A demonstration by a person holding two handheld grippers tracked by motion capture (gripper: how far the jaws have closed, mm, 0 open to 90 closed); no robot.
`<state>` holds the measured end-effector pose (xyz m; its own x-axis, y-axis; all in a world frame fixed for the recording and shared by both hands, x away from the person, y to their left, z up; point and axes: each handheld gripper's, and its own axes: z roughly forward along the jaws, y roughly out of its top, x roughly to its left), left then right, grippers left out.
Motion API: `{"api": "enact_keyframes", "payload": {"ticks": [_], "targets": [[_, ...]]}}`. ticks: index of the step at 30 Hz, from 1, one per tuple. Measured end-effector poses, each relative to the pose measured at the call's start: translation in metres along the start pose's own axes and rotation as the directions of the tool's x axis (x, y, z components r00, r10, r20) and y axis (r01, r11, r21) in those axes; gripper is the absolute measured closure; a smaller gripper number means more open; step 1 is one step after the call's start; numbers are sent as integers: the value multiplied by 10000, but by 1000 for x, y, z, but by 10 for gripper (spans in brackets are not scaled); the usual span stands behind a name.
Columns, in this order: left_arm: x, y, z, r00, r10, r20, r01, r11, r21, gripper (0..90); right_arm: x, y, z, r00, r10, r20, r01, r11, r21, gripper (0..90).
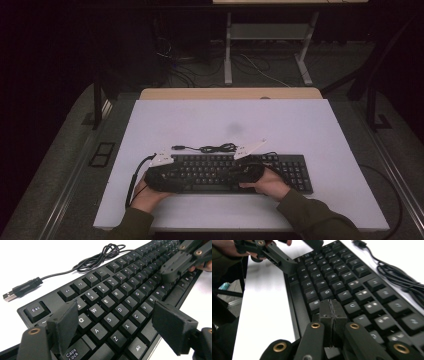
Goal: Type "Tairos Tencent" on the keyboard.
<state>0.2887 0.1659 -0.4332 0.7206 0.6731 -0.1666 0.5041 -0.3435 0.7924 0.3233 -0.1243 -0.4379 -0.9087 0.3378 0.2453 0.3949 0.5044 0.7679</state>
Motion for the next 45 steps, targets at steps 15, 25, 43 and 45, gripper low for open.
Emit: {"api": "enact_keyframes", "payload": {"ticks": [15, 25, 43, 45], "targets": [[-1, -1, -2, 9999, 65, -111, -65, 10000, -47, 135, 5, 2, 11, 9999, -172, -2, 172, 9992, 364, 896], [0, -1, -3, 9999, 106, -122, -107, 9999, -58, 136, 4, 2, 14, 9998, -169, 75, 165, 9984, 533, 897], [0, 1, -3, 9997, 183, -142, -185, 9997, -161, 147, 2, 5, 2, 9999, -63, 90, 63, 10000, 7, 857], [0, 2, -3, 9996, 238, -140, -240, 9996, -173, 154, 1, 5, 0, 10000, -48, 76, 48, 10000, -80, 812]]}}
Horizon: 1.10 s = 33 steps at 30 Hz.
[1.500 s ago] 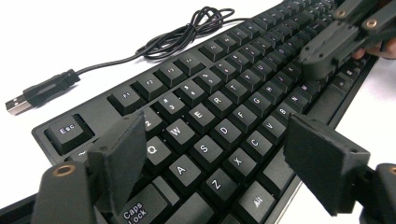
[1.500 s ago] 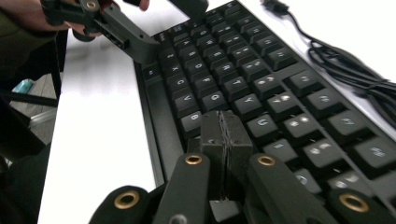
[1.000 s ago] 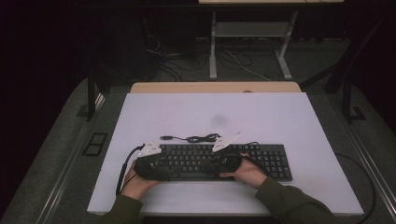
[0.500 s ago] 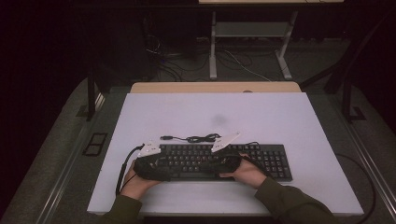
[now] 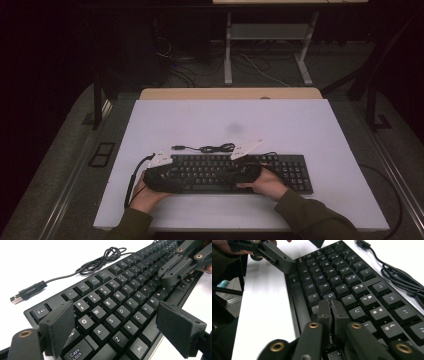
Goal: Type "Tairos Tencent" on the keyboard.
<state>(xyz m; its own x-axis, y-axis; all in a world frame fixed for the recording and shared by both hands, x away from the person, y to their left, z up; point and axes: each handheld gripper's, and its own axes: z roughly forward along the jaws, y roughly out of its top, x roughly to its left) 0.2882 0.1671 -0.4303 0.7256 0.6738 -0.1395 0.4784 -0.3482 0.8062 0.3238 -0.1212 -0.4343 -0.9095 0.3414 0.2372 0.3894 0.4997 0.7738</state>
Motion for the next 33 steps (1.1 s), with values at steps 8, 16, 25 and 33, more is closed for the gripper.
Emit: {"api": "enact_keyframes", "payload": {"ticks": [8, 16, 25, 33], "targets": [[0, 4, 2, 10000, 20, 66, -20, 10000, -47, 258, -4, -3, -8, 9993, 340, 176, -335, 9990, -286, 585], [1, 10, 5, 9997, 12, 243, -7, 9998, -203, 429, -8, -9, -17, 9967, 610, 540, -582, 9970, -519, 404], [1, 17, 14, 9978, 91, 655, -87, 9999, -65, 640, -10, -16, -26, 9897, 943, 1081, -857, 9930, -814, 303], [1, 22, 24, 9950, 203, 975, -221, 9996, 171, 826, -12, -24, -34, 9786, 1176, 1691, -1027, 9903, -941, 220]]}}
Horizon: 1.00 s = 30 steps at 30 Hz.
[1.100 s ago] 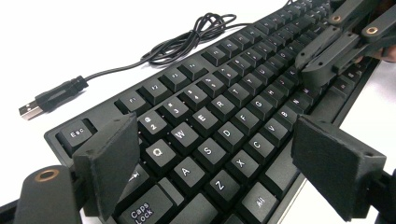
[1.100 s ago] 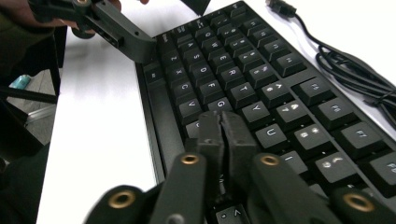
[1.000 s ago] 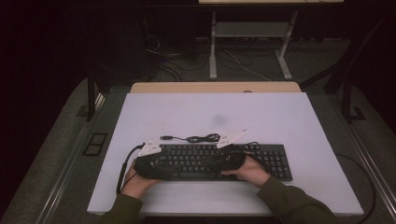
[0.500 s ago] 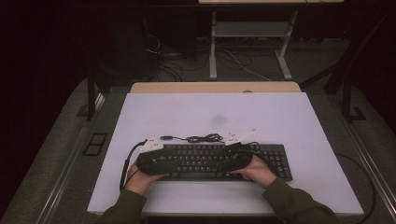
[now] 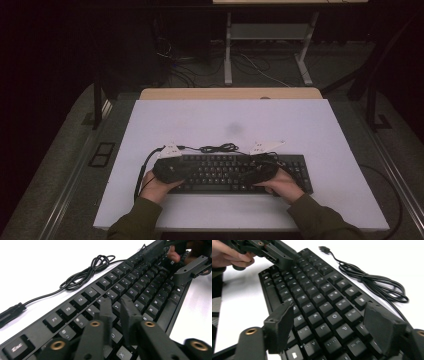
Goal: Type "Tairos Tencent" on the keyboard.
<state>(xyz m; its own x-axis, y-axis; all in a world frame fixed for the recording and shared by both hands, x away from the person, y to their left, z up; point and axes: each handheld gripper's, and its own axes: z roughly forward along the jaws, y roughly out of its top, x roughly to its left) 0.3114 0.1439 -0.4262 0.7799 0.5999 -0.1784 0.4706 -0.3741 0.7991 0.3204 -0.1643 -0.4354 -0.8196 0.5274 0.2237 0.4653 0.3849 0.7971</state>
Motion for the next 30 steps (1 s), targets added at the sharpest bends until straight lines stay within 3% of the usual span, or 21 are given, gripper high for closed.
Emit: {"api": "enact_keyframes", "payload": {"ticks": [5, 15, 30], "targets": [[1, 3, 6, 9998, 90, 189, -94, 9998, 189, 891, -2, -4, -5, 9995, 85, 299, -84, 10000, -37, 191], [-1, 8, 21, 9991, 231, 363, -248, 9985, 489, 893, -6, -11, -14, 9962, 213, 840, -207, 9998, -80, 180], [-2, 11, 34, 9985, 369, 396, -400, 9961, 783, 893, -7, -15, -18, 9943, 258, 1030, -249, 9996, -99, 180]]}}
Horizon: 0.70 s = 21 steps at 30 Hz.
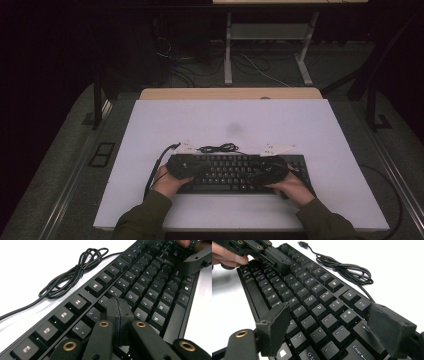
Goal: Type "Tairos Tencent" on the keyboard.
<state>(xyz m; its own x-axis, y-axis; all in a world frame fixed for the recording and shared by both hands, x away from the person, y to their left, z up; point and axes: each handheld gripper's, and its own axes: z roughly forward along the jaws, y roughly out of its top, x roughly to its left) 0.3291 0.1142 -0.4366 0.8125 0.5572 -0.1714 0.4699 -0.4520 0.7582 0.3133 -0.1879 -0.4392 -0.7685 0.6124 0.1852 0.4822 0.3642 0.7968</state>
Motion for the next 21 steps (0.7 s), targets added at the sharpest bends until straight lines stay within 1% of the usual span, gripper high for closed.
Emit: {"api": "enact_keyframes", "payload": {"ticks": [1, 3, 5, 6, 7, 8, 10, 13, 14, 15, 16, 21], "targets": [[0, 0, 1, 10000, 1, -9, -1, 10000, -22, 893, 0, 0, 0, 10000, -9, -3, 9, 10000, 5, 180], [0, 0, 2, 10000, 5, -33, -4, 10000, 92, 894, 0, 0, 0, 10000, -21, -2, 21, 10000, 15, 180], [0, -1, 2, 10000, -99, 10, 99, 9999, 64, 894, 0, 0, 0, 10000, -6, -10, 6, 10000, 10, 180], [0, -1, 2, 10000, -45, -23, 45, 10000, 56, 894, 0, 0, 0, 10000, -4, 11, 4, 10000, 2, 180], [0, -1, 2, 10000, -95, -20, 96, 9999, 47, 894, 0, 0, 0, 10000, -7, 12, 7, 10000, 5, 180], [0, -1, 2, 10000, -9, -20, 9, 10000, 93, 894, 0, 0, 0, 10000, -1, 14, 1, 10000, 2, 180], [0, 0, 1, 10000, 37, -7, -37, 10000, 82, 893, -1, 0, -1, 10000, 6, 2, -6, 10000, -3, 180], [0, 0, -1, 10000, -82, -7, 82, 9999, -72, 893, -1, 0, -2, 10000, 12, -46, -12, 10000, -16, 180], [0, 0, -2, 10000, 5, -18, -5, 10000, -49, 893, -2, -1, -2, 10000, 8, -32, -8, 10000, -40, 180], [-1, 1, -1, 9999, -148, 1, 148, 9997, -176, 893, -2, -1, -2, 10000, -2, -34, 2, 10000, -49, 180], [0, 1, -3, 10000, -58, 7, 58, 9999, -136, 893, -2, -1, -2, 10000, -11, -47, 11, 10000, -59, 180], [1, 2, -7, 9998, -216, 39, 217, 9990, -398, 886, -4, -1, -3, 9999, -14, -131, 13, 9999, -124, 180]]}}
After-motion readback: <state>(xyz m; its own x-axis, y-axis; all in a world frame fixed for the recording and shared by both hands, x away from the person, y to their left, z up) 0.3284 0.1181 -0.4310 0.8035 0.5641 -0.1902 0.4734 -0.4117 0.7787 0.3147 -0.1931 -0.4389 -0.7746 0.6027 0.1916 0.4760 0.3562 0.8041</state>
